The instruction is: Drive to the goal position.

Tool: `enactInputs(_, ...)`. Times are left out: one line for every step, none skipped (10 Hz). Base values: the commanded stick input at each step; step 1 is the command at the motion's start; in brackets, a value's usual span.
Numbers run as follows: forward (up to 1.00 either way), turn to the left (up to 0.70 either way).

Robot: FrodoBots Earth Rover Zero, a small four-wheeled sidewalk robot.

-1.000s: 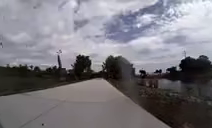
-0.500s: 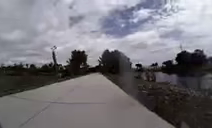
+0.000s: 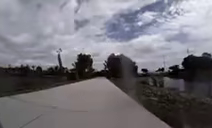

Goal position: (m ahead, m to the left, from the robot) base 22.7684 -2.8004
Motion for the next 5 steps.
enactInputs(0.6,0.01)
enactInputs(0.6,0.01)
enactInputs(0.6,0.01)
enactInputs(0.6,0.01)
enactInputs(0.6,0.01)
